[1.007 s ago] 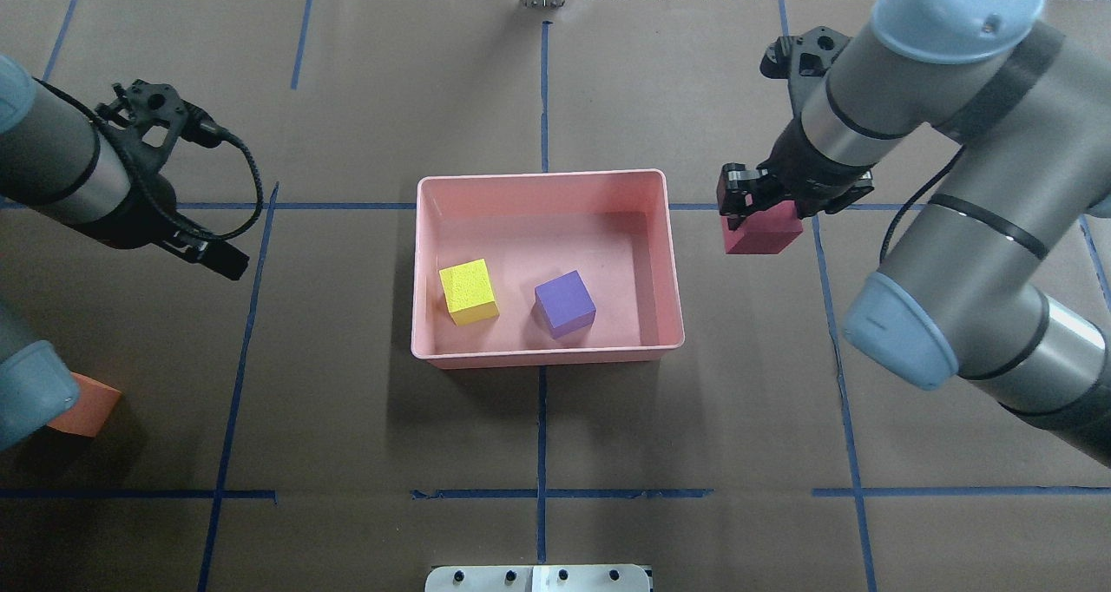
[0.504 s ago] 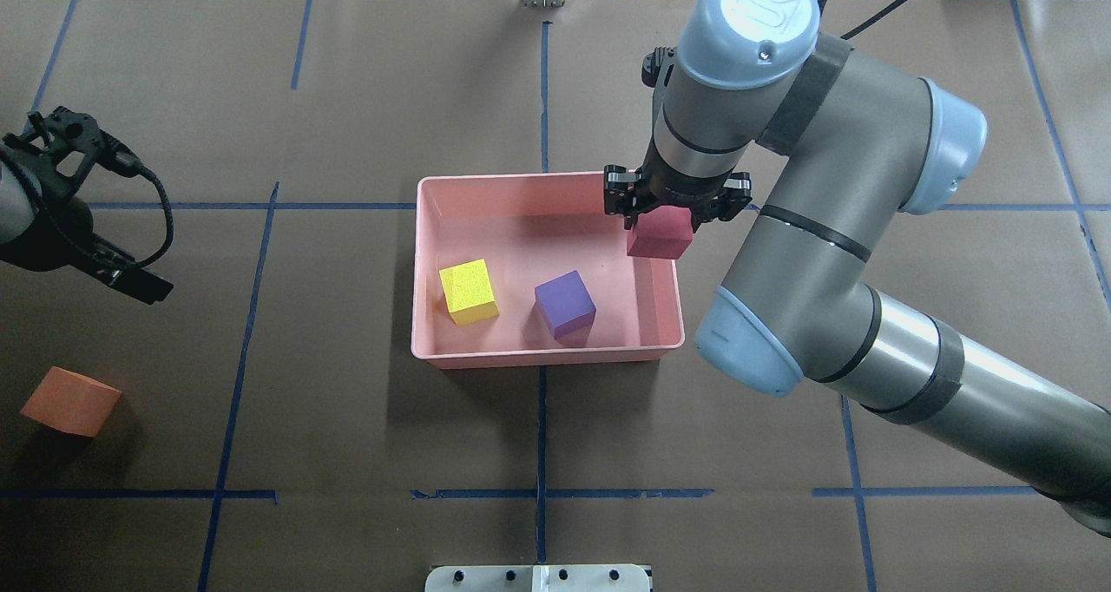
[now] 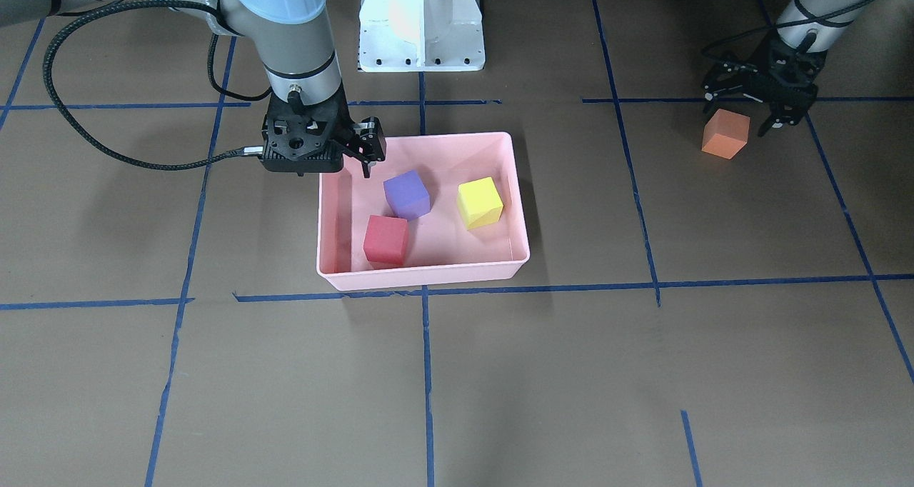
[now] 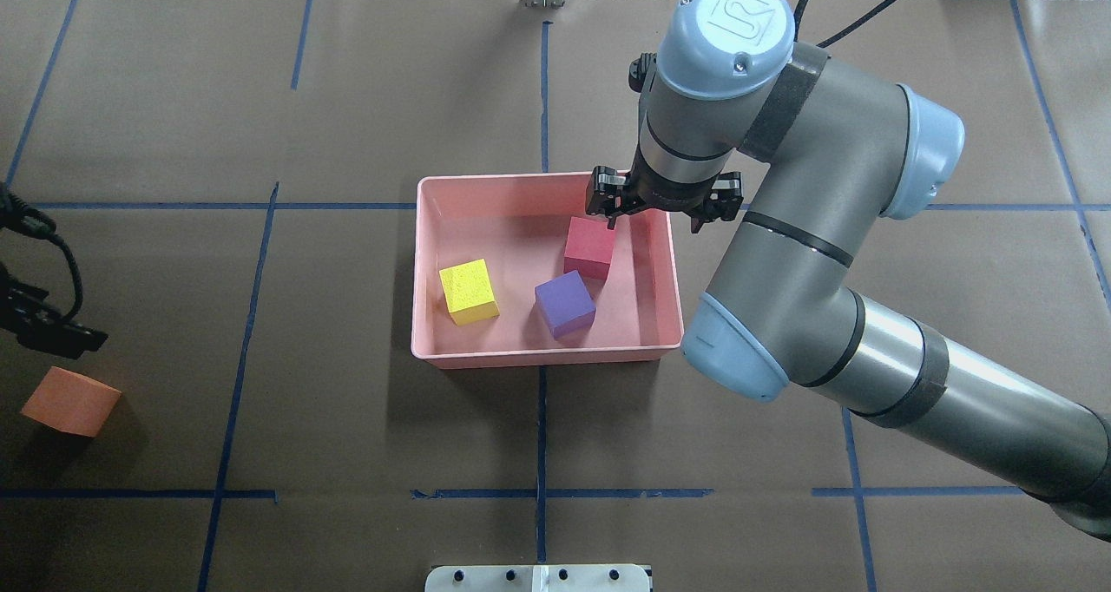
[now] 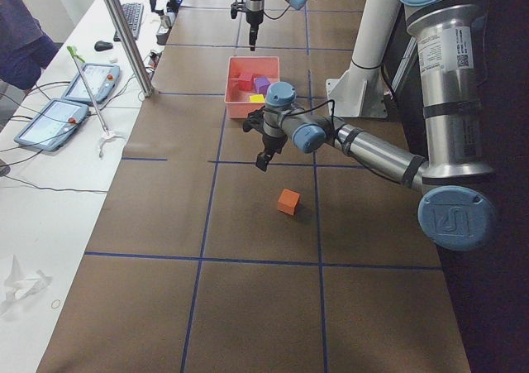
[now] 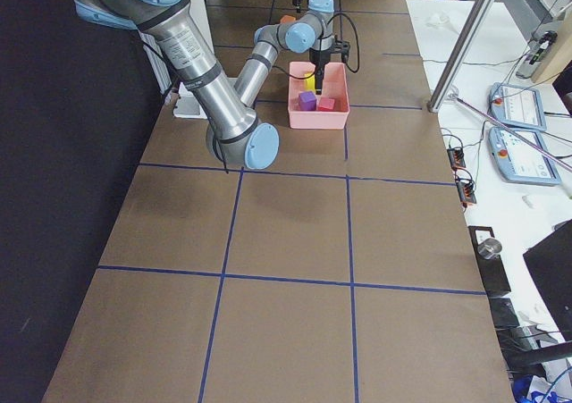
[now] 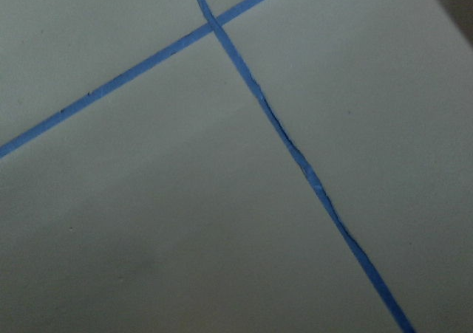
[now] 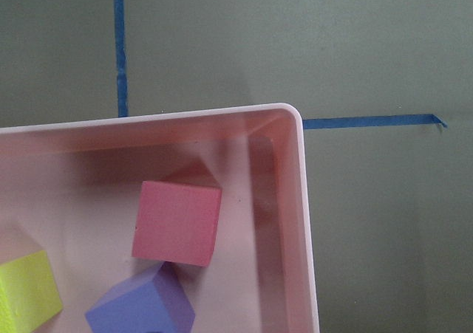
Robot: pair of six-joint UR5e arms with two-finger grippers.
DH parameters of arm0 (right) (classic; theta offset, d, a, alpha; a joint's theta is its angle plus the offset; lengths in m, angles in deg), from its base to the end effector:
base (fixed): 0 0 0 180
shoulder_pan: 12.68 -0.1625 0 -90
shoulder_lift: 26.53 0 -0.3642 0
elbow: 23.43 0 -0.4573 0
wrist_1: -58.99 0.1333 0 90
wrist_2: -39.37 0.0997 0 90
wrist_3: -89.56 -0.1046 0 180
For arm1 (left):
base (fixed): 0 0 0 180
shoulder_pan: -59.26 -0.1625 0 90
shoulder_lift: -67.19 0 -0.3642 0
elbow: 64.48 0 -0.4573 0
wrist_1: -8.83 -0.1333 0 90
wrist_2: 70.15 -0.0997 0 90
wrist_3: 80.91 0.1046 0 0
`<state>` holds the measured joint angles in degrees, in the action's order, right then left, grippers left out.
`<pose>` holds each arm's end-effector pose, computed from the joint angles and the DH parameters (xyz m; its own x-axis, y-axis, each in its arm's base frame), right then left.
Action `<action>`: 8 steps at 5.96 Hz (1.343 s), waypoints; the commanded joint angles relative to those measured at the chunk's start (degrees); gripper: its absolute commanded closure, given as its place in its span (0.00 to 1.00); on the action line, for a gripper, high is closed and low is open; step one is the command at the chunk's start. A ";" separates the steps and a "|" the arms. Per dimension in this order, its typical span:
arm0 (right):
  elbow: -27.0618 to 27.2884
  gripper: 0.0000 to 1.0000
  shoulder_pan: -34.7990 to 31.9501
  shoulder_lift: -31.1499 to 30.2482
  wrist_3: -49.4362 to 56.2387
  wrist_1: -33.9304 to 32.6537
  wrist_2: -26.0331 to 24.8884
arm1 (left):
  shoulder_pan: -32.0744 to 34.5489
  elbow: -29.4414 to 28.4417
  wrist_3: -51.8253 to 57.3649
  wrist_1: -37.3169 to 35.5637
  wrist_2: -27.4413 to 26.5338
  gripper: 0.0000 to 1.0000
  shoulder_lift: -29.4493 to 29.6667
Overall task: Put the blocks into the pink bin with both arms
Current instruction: 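Carry the red cube with the right gripper into the bin while the left arm withdraws, then grasp the orange cube with the left gripper while the right arm withdraws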
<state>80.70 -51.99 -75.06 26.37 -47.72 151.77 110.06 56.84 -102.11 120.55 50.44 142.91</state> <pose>-0.4343 -0.4764 0.0707 0.7182 0.0491 0.6941 -0.0859 0.9961 0.0184 0.2423 -0.4237 0.3892 0.6124 0.5189 -0.5964 -0.2911 0.8494 0.4402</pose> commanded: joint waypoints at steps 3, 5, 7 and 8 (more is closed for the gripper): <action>1.33 0.00 -2.70 -3.14 5.80 -0.08 0.71 | -2.00 -10.12 -16.52 21.06 -2.89 0.00 -6.11; 3.09 0.00 -2.70 -5.16 5.89 -0.08 0.71 | -6.56 -11.80 -18.87 21.17 -3.17 0.00 -6.11; 3.27 0.00 -2.70 -6.04 6.06 0.18 0.71 | -9.13 -12.77 -18.96 21.17 -3.08 0.00 -6.11; 3.27 0.00 -2.61 -6.22 6.06 0.27 0.71 | -9.66 -14.26 -18.88 21.17 -3.17 0.00 -5.76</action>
<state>83.92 -54.67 -81.01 32.42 -47.54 152.48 101.19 43.75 -121.00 141.72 47.34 136.90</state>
